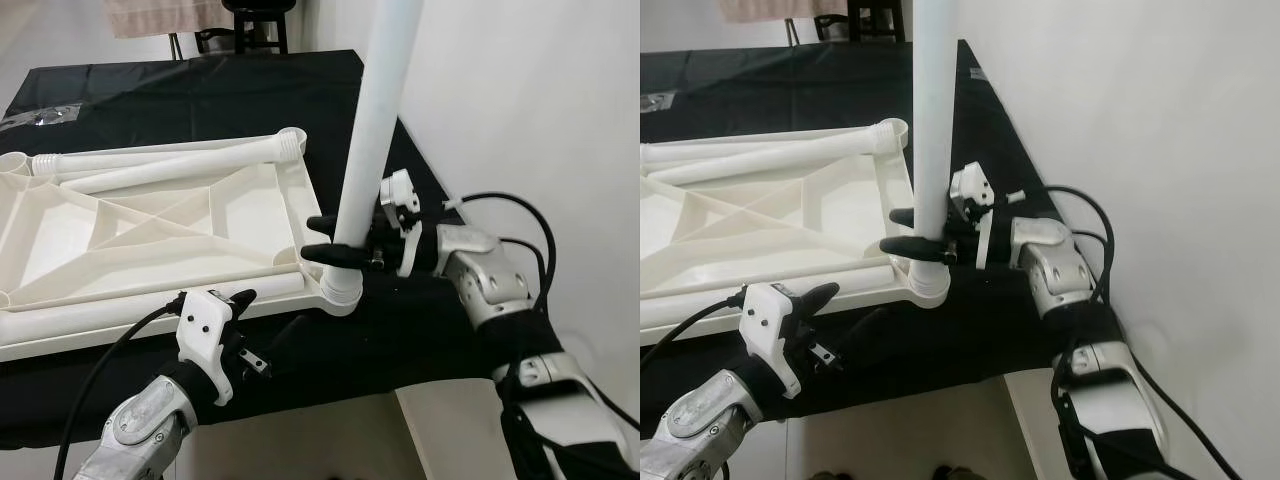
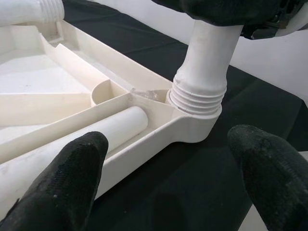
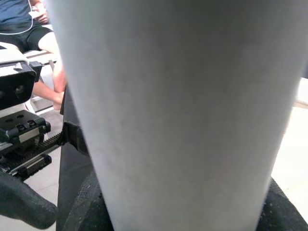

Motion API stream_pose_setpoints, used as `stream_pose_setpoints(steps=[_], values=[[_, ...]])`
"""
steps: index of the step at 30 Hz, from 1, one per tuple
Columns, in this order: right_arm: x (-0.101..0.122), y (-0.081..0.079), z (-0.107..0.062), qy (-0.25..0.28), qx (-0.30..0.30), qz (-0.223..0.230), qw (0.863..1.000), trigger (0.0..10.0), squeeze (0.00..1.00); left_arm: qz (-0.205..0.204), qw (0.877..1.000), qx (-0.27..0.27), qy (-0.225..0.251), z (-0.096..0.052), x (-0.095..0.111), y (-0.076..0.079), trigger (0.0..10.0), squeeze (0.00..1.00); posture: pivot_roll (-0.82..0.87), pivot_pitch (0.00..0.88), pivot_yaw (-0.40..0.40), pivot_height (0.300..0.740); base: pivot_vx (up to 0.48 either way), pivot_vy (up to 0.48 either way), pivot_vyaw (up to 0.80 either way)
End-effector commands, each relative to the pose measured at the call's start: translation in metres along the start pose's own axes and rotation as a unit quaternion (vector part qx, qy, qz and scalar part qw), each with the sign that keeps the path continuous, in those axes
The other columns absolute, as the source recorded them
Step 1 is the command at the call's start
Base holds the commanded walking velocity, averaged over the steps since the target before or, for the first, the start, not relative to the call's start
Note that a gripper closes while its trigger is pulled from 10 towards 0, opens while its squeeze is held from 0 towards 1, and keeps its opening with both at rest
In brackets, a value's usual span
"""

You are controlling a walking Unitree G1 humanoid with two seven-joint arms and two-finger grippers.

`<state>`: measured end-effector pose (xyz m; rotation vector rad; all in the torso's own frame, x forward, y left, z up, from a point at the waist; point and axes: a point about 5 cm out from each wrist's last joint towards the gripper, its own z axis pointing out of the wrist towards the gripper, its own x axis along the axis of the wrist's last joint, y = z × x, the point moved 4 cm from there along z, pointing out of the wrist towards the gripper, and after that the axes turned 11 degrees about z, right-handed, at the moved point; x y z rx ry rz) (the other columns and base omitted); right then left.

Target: Building children table

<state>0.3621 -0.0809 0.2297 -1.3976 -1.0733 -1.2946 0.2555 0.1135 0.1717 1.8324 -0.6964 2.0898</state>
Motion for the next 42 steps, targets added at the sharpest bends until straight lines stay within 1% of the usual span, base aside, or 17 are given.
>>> stream_pose_setpoints(steps=[1,6,8,10,12,14,18,23,24,27,28,30,35,36,37,38,42], values=[[-0.001,0.002,-0.003,0.0,-0.001,0.008,1.0,0.0,0.0,-0.001,1.0,-0.002,0.004,-0.001,0.003,0.003,10.0,0.0,0.1,0.223,-0.094,0.74,0.0,0.0,0.0],[-0.006,0.003,-0.006,-0.004,-0.017,0.009,1.0,0.0,0.0,-0.001,1.0,-0.002,0.004,-0.001,0.003,0.003,10.0,0.0,0.1,0.226,-0.095,0.74,0.0,0.0,0.0],[-0.014,0.005,-0.01,-0.003,-0.051,0.015,0.999,0.0,0.0,0.0,1.0,-0.001,0.005,-0.002,0.003,0.003,10.0,0.0,0.09,0.224,-0.1,0.74,0.0,0.0,0.0],[-0.037,0.013,-0.015,-0.015,-0.154,0.032,0.987,0.0,0.0,0.0,1.0,0.0,0.004,-0.003,0.003,0.002,10.0,0.0,0.09,0.224,-0.104,0.74,0.0,0.0,0.0],[-0.037,0.013,-0.015,-0.015,-0.154,0.032,0.987,0.0,0.0,0.0,1.0,0.0,0.004,-0.003,0.003,0.002,10.0,0.0,0.09,0.224,-0.104,0.74,0.0,0.0,0.0],[-0.087,0.002,-0.005,-0.035,-0.355,0.091,0.93,0.0,0.0,0.002,1.0,-0.002,0.002,-0.003,0.003,-0.001,10.0,0.0,0.07,0.23,-0.086,0.74,0.0,0.0,0.0],[-0.097,-0.01,0.003,-0.044,-0.403,0.093,0.909,0.0,0.0,0.001,1.0,-0.006,0.001,-0.002,0.002,0.001,10.0,0.0,0.07,0.224,-0.089,0.74,0.0,0.0,0.0],[-0.089,0.005,0.009,-0.033,-0.401,0.081,0.912,0.0,0.0,0.0,1.0,-0.006,0.004,0.0,0.003,0.002,10.0,0.0,0.08,0.224,-0.099,0.74,0.0,0.0,0.0],[-0.083,0.01,0.012,-0.021,-0.402,0.078,0.912,10.0,0.0,0.002,1.0,-0.003,0.004,0.0,0.003,0.0,10.0,0.0,0.08,0.223,-0.095,0.74,0.0,0.0,0.0],[-0.075,0.014,0.013,-0.005,-0.405,0.074,0.911,10.0,0.0,0.004,1.0,0.001,0.004,-0.001,0.003,-0.002,10.0,0.0,0.08,0.223,-0.095,0.74,0.0,0.0,0.0],[-0.066,0.014,0.016,0.011,-0.382,0.066,0.922,10.0,1.0,0.004,1.0,0.0,0.005,0.0,0.004,-0.002,10.0,0.0,0.08,0.222,-0.086,0.74,0.0,0.0,0.0],[-0.066,0.014,0.016,0.011,-0.382,0.066,0.922,10.0,1.0,0.004,1.0,0.0,0.005,0.0,0.004,-0.002,10.0,0.0,0.08,0.222,-0.086,0.74,0.0,0.0,0.0],[-0.034,0.007,0.024,0.057,-0.3,0.046,0.951,10.0,1.0,0.002,1.0,-0.008,0.009,0.004,0.005,0.002,10.0,0.0,0.07,0.22,-0.087,0.74,0.0,0.0,0.0],[-0.028,0.003,0.025,0.061,-0.282,0.043,0.957,10.0,0.79,0.001,1.0,-0.009,0.01,0.005,0.005,0.003,10.0,0.0,0.07,0.22,-0.088,0.74,0.0,0.0,0.0],[-0.028,0.003,0.025,0.061,-0.282,0.043,0.957,10.0,0.79,0.001,1.0,-0.009,0.01,0.005,0.005,0.003,10.0,0.0,0.07,0.22,-0.088,0.74,0.0,0.0,0.0],[-0.021,-0.002,0.027,0.062,-0.246,0.034,0.967,10.0,0.0,0.001,1.0,-0.009,0.01,0.005,0.006,0.004,10.0,0.0,0.07,0.218,-0.093,0.74,0.0,0.0,0.0],[-0.015,-0.007,0.028,0.063,-0.194,0.025,0.979,10.0,0.0,0.002,1.0,-0.007,0.011,0.005,0.006,0.003,10.0,0.0,0.07,0.213,-0.097,0.74,0.0,0.0,0.0]])
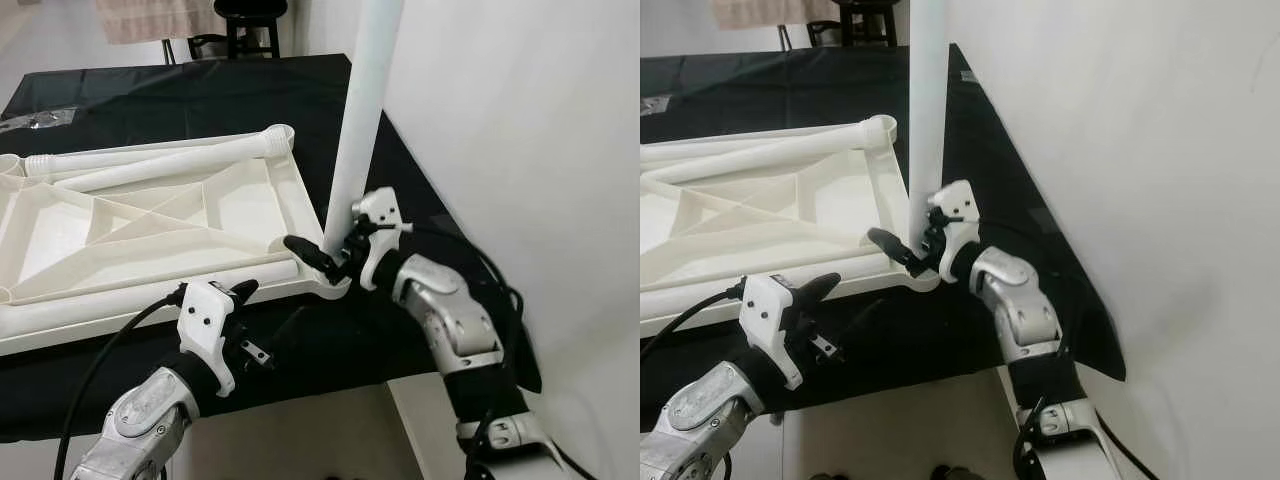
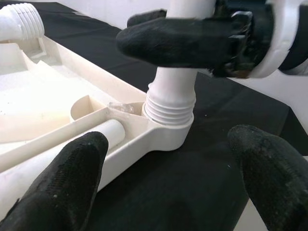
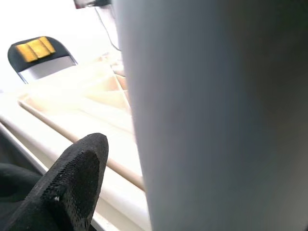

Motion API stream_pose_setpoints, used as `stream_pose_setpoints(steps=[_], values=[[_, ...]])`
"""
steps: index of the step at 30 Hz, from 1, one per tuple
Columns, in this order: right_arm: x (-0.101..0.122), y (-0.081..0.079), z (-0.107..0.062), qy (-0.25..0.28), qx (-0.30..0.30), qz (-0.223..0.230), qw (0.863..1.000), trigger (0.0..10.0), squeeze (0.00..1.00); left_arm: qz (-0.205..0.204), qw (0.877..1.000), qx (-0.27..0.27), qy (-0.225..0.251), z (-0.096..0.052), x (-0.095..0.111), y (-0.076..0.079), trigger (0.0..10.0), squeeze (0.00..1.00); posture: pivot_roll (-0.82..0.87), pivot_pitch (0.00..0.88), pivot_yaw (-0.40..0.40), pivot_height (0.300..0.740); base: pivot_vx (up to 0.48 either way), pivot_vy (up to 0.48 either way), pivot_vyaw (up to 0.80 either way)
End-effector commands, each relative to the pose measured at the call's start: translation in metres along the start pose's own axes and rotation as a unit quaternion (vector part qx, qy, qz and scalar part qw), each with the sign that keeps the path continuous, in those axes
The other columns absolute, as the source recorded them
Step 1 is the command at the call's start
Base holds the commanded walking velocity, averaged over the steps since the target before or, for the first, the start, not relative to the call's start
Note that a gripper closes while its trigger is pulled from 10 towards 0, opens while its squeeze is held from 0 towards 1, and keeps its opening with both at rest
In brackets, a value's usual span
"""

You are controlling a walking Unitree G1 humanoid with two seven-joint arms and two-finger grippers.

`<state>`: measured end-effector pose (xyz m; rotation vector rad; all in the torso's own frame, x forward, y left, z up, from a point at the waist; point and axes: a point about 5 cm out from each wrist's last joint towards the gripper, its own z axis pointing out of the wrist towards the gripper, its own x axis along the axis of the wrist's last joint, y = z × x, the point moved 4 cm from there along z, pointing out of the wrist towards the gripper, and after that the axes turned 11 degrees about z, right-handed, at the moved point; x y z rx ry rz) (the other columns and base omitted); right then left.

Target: Building children table

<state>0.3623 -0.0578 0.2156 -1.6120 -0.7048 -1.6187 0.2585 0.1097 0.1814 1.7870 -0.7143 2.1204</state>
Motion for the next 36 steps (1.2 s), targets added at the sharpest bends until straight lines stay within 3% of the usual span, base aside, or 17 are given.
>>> stream_pose_setpoints(steps=[1,2,4,5,7,8,15,20,23,26,27,29,30,31,32,33,36], values=[[0.002,-0.009,0.002,-0.005,0.059,-0.006,0.998,10.0,0.0,-0.006,1.0,-0.001,-0.005,0.0,-0.003,0.002,10.0,0.0,0.07,0.213,-0.099,0.74,0.0,0.0,0.0],[0.002,-0.009,0.002,-0.005,0.059,-0.006,0.998,10.0,0.0,-0.006,1.0,-0.001,-0.005,0.0,-0.003,0.002,10.0,0.0,0.07,0.213,-0.099,0.74,0.0,0.0,0.0],[0.01,-0.018,0.003,-0.02,0.167,-0.03,0.985,10.0,0.0,-0.005,1.0,0.0,-0.003,0.001,-0.002,0.002,10.0,0.0,0.08,0.213,-0.101,0.74,0.0,0.0,0.0],[0.014,-0.02,0.003,-0.023,0.204,-0.031,0.978,7.2,0.0,-0.005,1.0,0.0,-0.002,0.0,-0.001,0.002,10.0,0.0,0.08,0.215,-0.101,0.74,0.0,0.0,0.0],[0.017,-0.021,0.003,-0.024,0.226,-0.03,0.973,7.2,0.0,-0.005,1.0,0.0,-0.002,0.0,-0.001,0.002,10.0,0.0,0.08,0.215,-0.101,0.74,0.0,0.0,0.0],[0.019,-0.021,0.003,-0.025,0.239,-0.024,0.97,0.0,0.0,-0.004,1.0,0.0,-0.002,0.0,-0.001,0.002,10.0,0.0,0.08,0.217,-0.103,0.74,0.0,0.0,0.0],[0.024,-0.019,0.001,-0.03,0.266,-0.017,0.963,0.0,0.0,-0.003,1.0,0.003,-0.005,-0.003,-0.001,0.001,10.0,0.0,0.09,0.226,-0.103,0.74,0.0,0.0,0.0],[0.021,-0.011,-0.003,-0.031,0.244,-0.021,0.969,0.0,0.0,-0.005,1.0,0.0,-0.007,-0.004,-0.002,0.003,10.0,0.0,0.08,0.232,-0.1,0.74,0.0,0.0,0.0],[0.014,-0.002,-0.008,-0.035,0.195,-0.029,0.98,0.0,0.0,-0.006,1.0,-0.002,-0.007,-0.003,-0.002,0.005,10.0,0.0,0.07,0.233,-0.109,0.74,0.0,0.0,0.0],[-0.016,0.017,-0.009,-0.058,0.043,-0.034,0.997,0.0,0.0,-0.006,1.0,-0.003,-0.007,-0.003,-0.002,0.005,10.0,0.0,0.06,0.239,-0.12,0.74,0.0,0.0,0.0],[-0.025,0.019,-0.011,-0.059,-0.002,-0.035,0.998,0.0,0.0,-0.006,1.0,-0.003,-0.007,-0.004,-0.002,0.004,10.0,0.0,0.06,0.241,-0.118,0.74,0.0,0.0,0.0],[-0.025,0.019,-0.011,-0.059,-0.002,-0.035,0.998,0.0,0.0,-0.006,1.0,-0.003,-0.007,-0.004,-0.002,0.004,10.0,0.0,0.06,0.241,-0.118,0.74,0.0,0.0,0.0],[-0.037,0.024,-0.013,-0.042,-0.095,0.001,0.995,0.0,0.0,-0.006,1.0,-0.004,-0.008,-0.004,-0.003,0.004,10.0,0.0,0.05,0.242,-0.109,0.74,0.0,0.0,0.0],[-0.037,0.024,-0.013,-0.042,-0.095,0.001,0.995,0.0,0.0,-0.006,1.0,-0.004,-0.008,-0.004,-0.003,0.004,10.0,0.0,0.05,0.242,-0.109,0.74,0.0,0.0,0.0],[-0.067,0.01,-0.021,-0.055,-0.184,0.015,0.981,0.0,0.0,-0.007,1.0,-0.008,-0.007,-0.003,-0.003,0.005,10.0,0.0,0.05,0.235,-0.103,0.74,0.0,0.0,0.0],[-0.074,0.001,-0.021,-0.062,-0.182,0.01,0.981,0.0,0.0,-0.007,1.0,-0.01,-0.007,-0.002,-0.002,0.006,10.0,0.0,0.05,0.232,-0.103,0.74,0.0,0.0,0.0],[-0.074,0.0,-0.02,-0.069,-0.175,0.0,0.982,0.0,0.0,-0.008,1.0,-0.011,-0.006,-0.001,-0.002,0.007,10.0,0.0,0.05,0.23,-0.111,0.74,0.0,0.0,0.0]])
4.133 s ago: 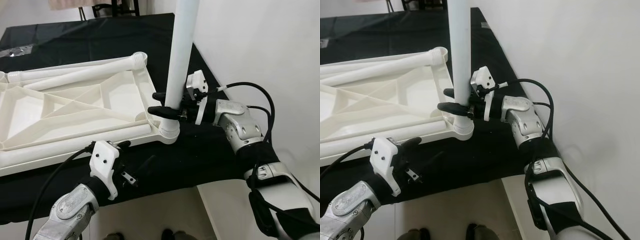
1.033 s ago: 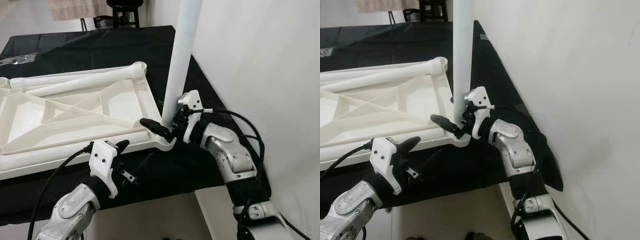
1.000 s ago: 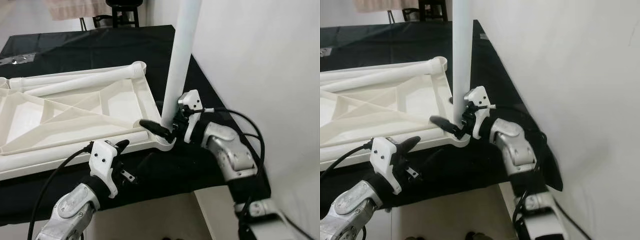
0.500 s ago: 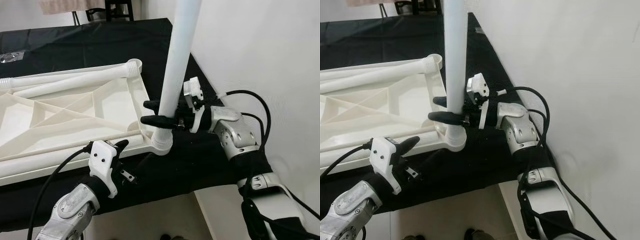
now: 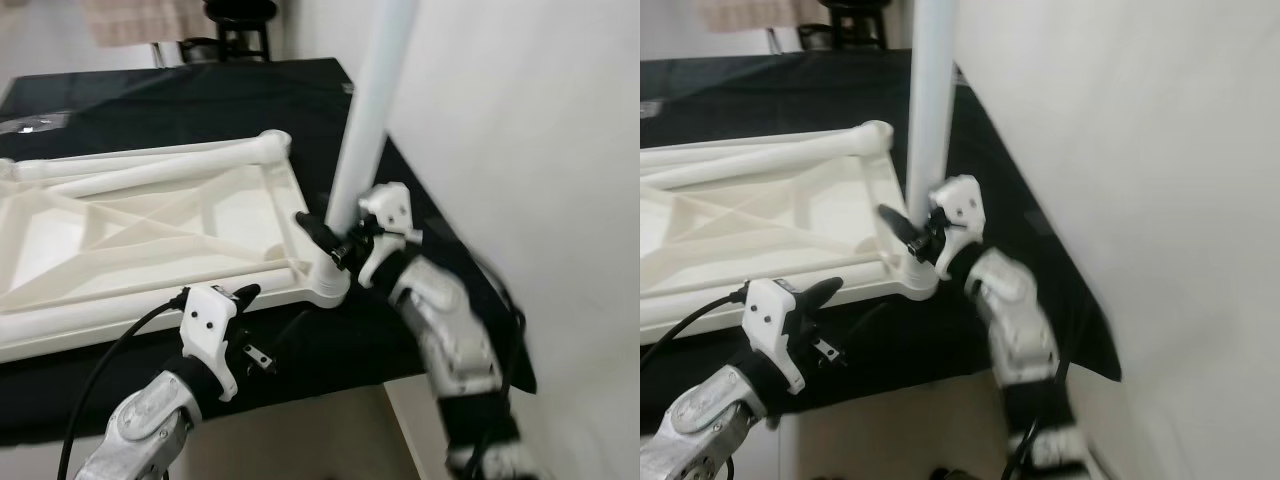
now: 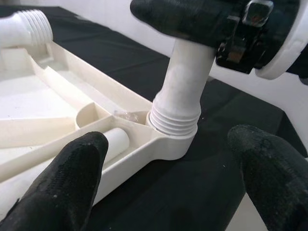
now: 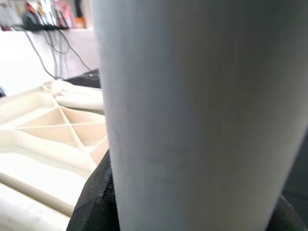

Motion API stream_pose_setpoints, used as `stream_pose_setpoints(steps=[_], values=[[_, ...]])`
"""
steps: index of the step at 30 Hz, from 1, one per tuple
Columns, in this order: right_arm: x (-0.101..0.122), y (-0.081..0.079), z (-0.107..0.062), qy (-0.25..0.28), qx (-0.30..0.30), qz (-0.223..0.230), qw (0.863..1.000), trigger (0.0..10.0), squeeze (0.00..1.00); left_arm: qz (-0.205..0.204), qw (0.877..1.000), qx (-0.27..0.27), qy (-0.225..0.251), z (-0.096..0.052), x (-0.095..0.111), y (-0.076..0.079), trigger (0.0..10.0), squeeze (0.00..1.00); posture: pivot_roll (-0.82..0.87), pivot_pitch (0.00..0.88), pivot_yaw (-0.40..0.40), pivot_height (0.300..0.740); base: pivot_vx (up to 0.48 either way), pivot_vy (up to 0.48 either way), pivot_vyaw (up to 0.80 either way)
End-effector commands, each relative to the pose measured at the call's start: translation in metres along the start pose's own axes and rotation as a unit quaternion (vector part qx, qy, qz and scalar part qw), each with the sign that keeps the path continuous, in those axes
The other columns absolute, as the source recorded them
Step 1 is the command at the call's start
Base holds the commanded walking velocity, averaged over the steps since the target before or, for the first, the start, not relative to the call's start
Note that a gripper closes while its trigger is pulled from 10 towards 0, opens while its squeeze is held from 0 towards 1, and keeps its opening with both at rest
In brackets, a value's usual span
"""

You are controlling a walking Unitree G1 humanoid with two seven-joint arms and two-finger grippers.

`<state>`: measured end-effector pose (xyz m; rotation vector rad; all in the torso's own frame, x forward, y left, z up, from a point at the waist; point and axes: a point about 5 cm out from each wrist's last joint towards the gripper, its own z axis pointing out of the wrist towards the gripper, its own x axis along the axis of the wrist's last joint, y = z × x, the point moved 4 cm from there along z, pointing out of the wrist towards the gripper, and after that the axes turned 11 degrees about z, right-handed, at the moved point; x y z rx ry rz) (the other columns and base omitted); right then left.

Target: Building children table

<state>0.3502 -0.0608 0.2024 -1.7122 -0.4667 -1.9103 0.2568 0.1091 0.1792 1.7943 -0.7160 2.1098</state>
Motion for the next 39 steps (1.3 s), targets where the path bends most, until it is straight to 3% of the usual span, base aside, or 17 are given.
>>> stream_pose_setpoints(steps=[1,6,7,8,9,11,12,19,20,22,23,24,26,34,35,36,39], values=[[-0.059,0.008,-0.012,-0.128,-0.02,0.002,0.992,0.0,0.0,-0.006,1.0,-0.01,-0.001,0.0,0.0,0.006,10.0,0.0,0.05,0.23,-0.111,0.74,0.0,0.0,0.0],[-0.058,0.013,-0.007,-0.128,-0.027,0.006,0.991,0.0,0.0,-0.005,1.0,-0.006,-0.001,0.0,0.0,0.004,10.0,0.0,0.06,0.236,-0.114,0.74,0.0,0.0,0.0],[-0.056,0.011,-0.005,-0.122,-0.016,0.014,0.992,4.0,0.0,-0.004,1.0,-0.003,-0.001,0.0,0.0,0.003,10.0,0.0,0.05,0.236,-0.112,0.74,0.0,0.0,0.0],[-0.056,0.011,-0.005,-0.122,-0.016,0.014,0.992,4.0,0.0,-0.004,1.0,-0.003,-0.001,0.0,0.0,0.003,10.0,0.0,0.05,0.236,-0.112,0.74,0.0,0.0,0.0],[-0.049,0.007,-0.002,-0.105,0.008,0.03,0.994,10.0,0.0,-0.004,1.0,-0.002,-0.001,0.0,0.0,0.003,10.0,0.0,0.05,0.236,-0.109,0.74,0.0,0.0,0.0],[-0.049,0.007,-0.002,-0.105,0.008,0.03,0.994,10.0,0.0,-0.004,1.0,-0.002,-0.001,0.0,0.0,0.003,10.0,0.0,0.05,0.236,-0.109,0.74,0.0,0.0,0.0],[-0.021,0.002,0.004,-0.06,0.092,0.047,0.993,10.0,1.0,-0.005,1.0,-0.006,0.001,0.004,0.0,0.004,10.0,0.0,0.04,0.236,-0.105,0.74,0.0,0.0,0.0],[0.018,0.011,0.009,-0.027,0.15,0.042,0.987,10.0,1.0,-0.007,1.0,-0.01,0.004,0.006,0.001,0.006,10.0,0.0,0.04,0.237,-0.102,0.74,0.0,0.0,0.0],[0.022,0.011,0.007,-0.036,0.184,0.031,0.982,10.0,0.29,-0.007,1.0,-0.01,0.004,0.005,0.001,0.005,10.0,0.0,0.05,0.237,-0.1,0.74,0.0,0.0,0.0],[0.025,0.011,0.005,-0.048,0.222,0.019,0.974,10.0,0.29,-0.006,1.0,-0.009,0.004,0.005,0.001,0.005,10.0,0.0,0.05,0.237,-0.1,0.74,0.0,0.0,0.0],[0.026,0.012,0.001,-0.064,0.26,0.004,0.963,10.0,0.0,-0.005,1.0,-0.008,0.004,0.004,0.002,0.004,10.0,0.0,0.07,0.24,-0.1,0.74,0.0,0.0,0.0],[0.027,0.014,-0.004,-0.085,0.311,-0.014,0.947,10.0,0.0,-0.004,1.0,-0.007,0.003,0.003,0.002,0.003,10.0,0.0,0.08,0.239,-0.1,0.74,0.0,0.0,0.0],[0.029,0.016,-0.004,-0.095,0.337,-0.021,0.936,10.0,0.0,-0.002,1.0,-0.006,0.003,0.003,0.003,0.003,10.0,0.0,0.08,0.24,-0.101,0.74,0.0,0.0,0.0],[0.035,0.022,0.003,-0.11,0.36,-0.021,0.926,10.0,0.0,0.002,1.0,-0.005,0.003,0.001,0.004,0.002,10.0,0.0,0.09,0.242,-0.105,0.74,0.0,0.0,0.0],[0.035,0.022,0.004,-0.112,0.363,-0.019,0.925,4.1,0.0,0.004,1.0,-0.004,0.003,0.001,0.005,0.002,10.0,0.0,0.09,0.243,-0.105,0.74,0.0,0.0,0.0],[0.035,0.024,0.005,-0.114,0.359,-0.016,0.926,0.0,0.0,0.011,1.0,-0.001,0.005,0.0,0.007,0.0,10.0,0.0,0.1,0.243,-0.11,0.74,0.0,0.0,0.0],[0.034,0.027,0.007,-0.117,0.352,-0.013,0.929,0.0,0.0,0.032,0.999,0.008,0.007,-0.003,0.015,-0.005,10.0,0.0,0.1,0.244,-0.112,0.74,0.0,0.0,0.0]])
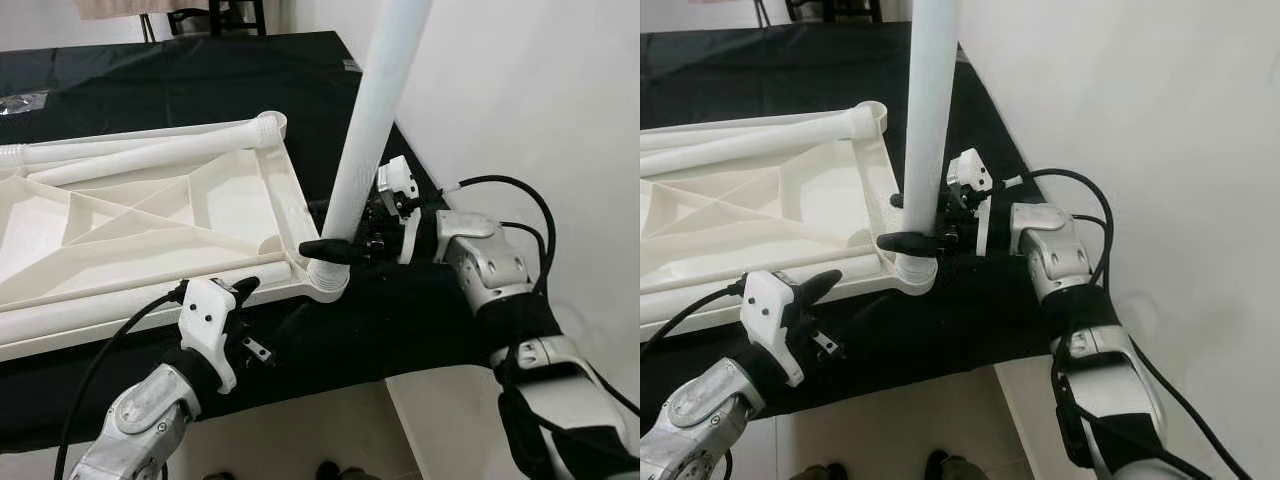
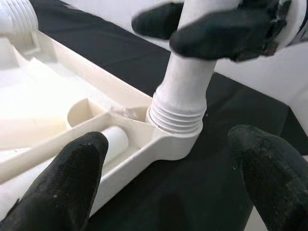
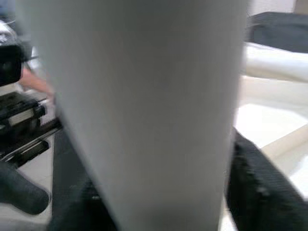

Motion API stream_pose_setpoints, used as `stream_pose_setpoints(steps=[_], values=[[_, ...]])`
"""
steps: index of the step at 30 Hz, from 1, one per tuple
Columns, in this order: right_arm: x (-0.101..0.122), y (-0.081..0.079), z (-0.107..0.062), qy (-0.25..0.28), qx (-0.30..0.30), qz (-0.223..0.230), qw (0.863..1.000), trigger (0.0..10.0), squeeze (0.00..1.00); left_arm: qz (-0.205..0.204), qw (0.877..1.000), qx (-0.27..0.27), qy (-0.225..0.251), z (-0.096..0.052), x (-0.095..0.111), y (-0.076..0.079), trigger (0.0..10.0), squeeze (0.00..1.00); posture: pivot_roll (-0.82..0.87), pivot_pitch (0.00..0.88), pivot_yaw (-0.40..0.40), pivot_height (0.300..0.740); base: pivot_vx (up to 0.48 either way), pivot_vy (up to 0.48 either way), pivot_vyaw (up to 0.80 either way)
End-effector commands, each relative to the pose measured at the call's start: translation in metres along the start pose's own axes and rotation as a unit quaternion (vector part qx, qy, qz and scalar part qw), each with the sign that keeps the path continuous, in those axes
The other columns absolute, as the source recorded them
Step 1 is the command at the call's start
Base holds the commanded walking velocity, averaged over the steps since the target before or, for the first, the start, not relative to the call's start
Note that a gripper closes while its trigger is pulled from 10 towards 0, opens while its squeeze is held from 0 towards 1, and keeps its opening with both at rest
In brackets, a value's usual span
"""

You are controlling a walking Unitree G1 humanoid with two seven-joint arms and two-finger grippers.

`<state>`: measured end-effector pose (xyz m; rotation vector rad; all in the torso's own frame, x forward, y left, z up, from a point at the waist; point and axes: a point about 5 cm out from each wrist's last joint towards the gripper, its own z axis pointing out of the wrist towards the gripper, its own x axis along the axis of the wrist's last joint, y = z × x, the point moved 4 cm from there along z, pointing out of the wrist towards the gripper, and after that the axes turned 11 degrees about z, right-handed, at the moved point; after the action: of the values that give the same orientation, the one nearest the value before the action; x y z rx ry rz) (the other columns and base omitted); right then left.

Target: Building children table

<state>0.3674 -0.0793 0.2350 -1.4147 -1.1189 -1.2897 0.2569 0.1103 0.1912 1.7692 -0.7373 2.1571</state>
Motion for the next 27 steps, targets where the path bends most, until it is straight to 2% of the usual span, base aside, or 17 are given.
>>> stream_pose_setpoints(steps=[1,4,6,9,10,12,13,14,15,16,17,22,25,26,27], values=[[-0.001,0.004,-0.004,-0.002,-0.01,-0.001,1.0,0.0,0.0,0.015,1.0,0.003,-0.005,-0.004,0.003,-0.002,10.0,0.0,0.1,0.244,-0.112,0.74,0.0,0.0,0.0],[-0.009,0.008,-0.006,0.001,-0.032,0.002,0.999,0.0,0.0,0.056,0.998,0.016,-0.004,-0.012,0.018,-0.019,10.0,0.0,0.11,0.245,-0.112,0.74,0.0,0.0,0.0],[-0.024,0.018,-0.007,-0.01,-0.1,0.009,0.995,0.0,0.0,0.105,0.994,0.012,-0.017,-0.02,0.026,-0.034,10.0,0.0,0.12,0.244,-0.111,0.74,0.0,0.0,0.0],[-0.031,0.021,-0.007,-0.012,-0.13,0.015,0.991,0.0,0.0,0.122,0.992,0.01,-0.02,-0.023,0.03,-0.039,10.0,0.0,0.12,0.244,-0.111,0.74,0.0,0.0,0.0],[-0.054,0.025,-0.005,-0.018,-0.226,0.039,0.973,0.0,0.0,0.161,0.986,-0.009,-0.034,-0.03,0.038,-0.048,10.0,0.0,0.13,0.24,-0.108,0.74,0.0,0.0,0.0],[-0.054,0.025,-0.005,-0.018,-0.226,0.039,0.973,0.0,0.0,0.161,0.986,-0.009,-0.034,-0.03,0.038,-0.048,10.0,0.0,0.13,0.24,-0.108,0.74,0.0,0.0,0.0],[-0.069,0.025,-0.007,-0.022,-0.291,0.054,0.955,0.0,0.0,0.186,0.981,-0.023,-0.043,-0.034,0.043,-0.053,10.0,0.0,0.14,0.24,-0.107,0.74,0.0,0.0,0.0],[-0.091,0.01,-0.005,-0.028,-0.358,0.08,0.93,0.0,0.0,0.214,0.974,-0.046,-0.057,-0.04,0.05,-0.06,10.0,0.0,0.13,0.244,-0.078,0.74,0.0,0.0,0.0],[-0.102,-0.002,-0.007,-0.03,-0.4,0.096,0.911,0.0,0.0,0.231,0.969,-0.061,-0.066,-0.044,0.054,-0.063,10.0,0.0,0.13,0.244,-0.078,0.74,0.0,0.0,0.0],[-0.102,-0.002,-0.007,-0.03,-0.4,0.096,0.911,0.0,0.0,0.231,0.969,-0.061,-0.066,-0.044,0.054,-0.063,10.0,0.0,0.13,0.244,-0.078,0.74,0.0,0.0,0.0],[-0.106,-0.007,-0.007,-0.031,-0.414,0.106,0.904,0.0,0.0,0.238,0.966,-0.072,-0.072,-0.046,0.056,-0.066,10.0,0.0,0.11,0.227,-0.068,0.74,0.0,0.0,0.0],[-0.102,-0.003,-0.005,-0.025,-0.413,0.1,0.905,0.0,0.0,0.248,0.961,-0.086,-0.084,-0.046,0.053,-0.067,10.0,0.0,0.12,0.224,-0.075,0.74,0.0,0.0,0.0],[-0.095,0.0,0.006,-0.025,-0.391,0.099,0.915,0.0,0.0,0.241,0.963,-0.088,-0.081,-0.044,0.053,-0.064,10.0,0.0,0.12,0.223,-0.074,0.74,0.0,0.0,0.0],[-0.092,0.0,0.011,-0.028,-0.386,0.091,0.917,10.0,0.0,0.239,0.964,-0.086,-0.082,-0.044,0.053,-0.064,10.0,0.0,0.12,0.222,-0.073,0.74,0.0,0.0,0.0],[-0.087,0.002,0.014,-0.026,-0.382,0.082,0.92,10.0,0.0,0.236,0.965,-0.083,-0.082,-0.044,0.053,-0.064,10.0,0.0,0.13,0.221,-0.076,0.74,0.0,0.0,0.0]])
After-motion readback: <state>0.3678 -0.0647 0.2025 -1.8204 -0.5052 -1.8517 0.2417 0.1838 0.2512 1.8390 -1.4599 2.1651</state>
